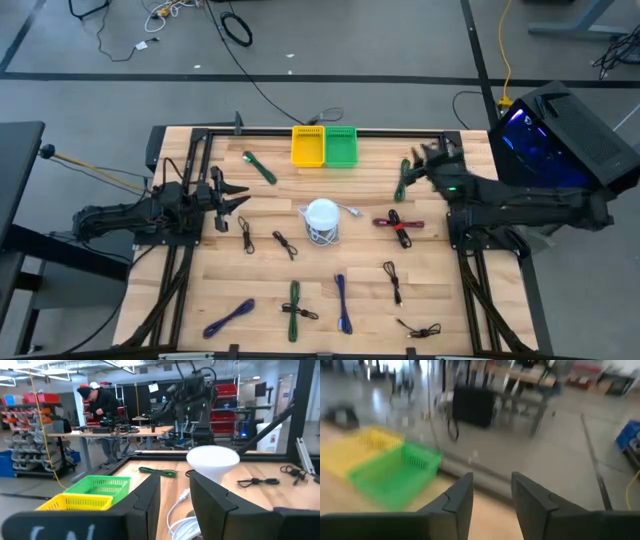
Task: Pick & Place USB Port
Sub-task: Put the green charger cable into the green bin
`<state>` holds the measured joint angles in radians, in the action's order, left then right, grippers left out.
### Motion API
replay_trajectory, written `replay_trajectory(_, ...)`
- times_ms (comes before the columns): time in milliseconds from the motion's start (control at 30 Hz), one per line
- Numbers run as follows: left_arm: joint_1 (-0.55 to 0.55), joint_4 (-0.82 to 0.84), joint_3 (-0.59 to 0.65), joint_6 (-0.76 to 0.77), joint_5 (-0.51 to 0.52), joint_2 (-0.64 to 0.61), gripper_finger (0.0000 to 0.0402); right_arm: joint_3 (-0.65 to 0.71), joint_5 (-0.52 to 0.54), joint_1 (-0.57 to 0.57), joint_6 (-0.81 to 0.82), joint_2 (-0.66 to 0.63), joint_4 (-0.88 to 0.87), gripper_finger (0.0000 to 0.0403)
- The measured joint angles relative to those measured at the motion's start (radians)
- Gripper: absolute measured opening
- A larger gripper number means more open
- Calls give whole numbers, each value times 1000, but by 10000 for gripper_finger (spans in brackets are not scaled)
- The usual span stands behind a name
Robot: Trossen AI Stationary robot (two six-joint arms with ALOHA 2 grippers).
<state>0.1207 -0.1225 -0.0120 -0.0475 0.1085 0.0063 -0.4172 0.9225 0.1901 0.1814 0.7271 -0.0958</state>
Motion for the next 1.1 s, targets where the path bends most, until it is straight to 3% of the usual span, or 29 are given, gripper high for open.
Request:
replay_trajectory(100,0,2,0,41,-1,0,110,14,-82,1,35,109,-6,134)
replay_trajectory(200,0,5,0,61,0,0,110,15,-154,-3,-29,184,5,134)
replay_trajectory(467,0,9,0,63,0,0,110,15,-397,8,259,273,-4,134)
replay_trajectory(733,0,9,0,71,0,0,110,14,-494,106,555,317,-151,134)
replay_trajectory(867,0,8,0,90,0,0,110,14,-523,175,562,318,-232,145)
replay_trajectory(1100,0,8,0,90,0,0,110,14,-596,226,536,333,-246,199)
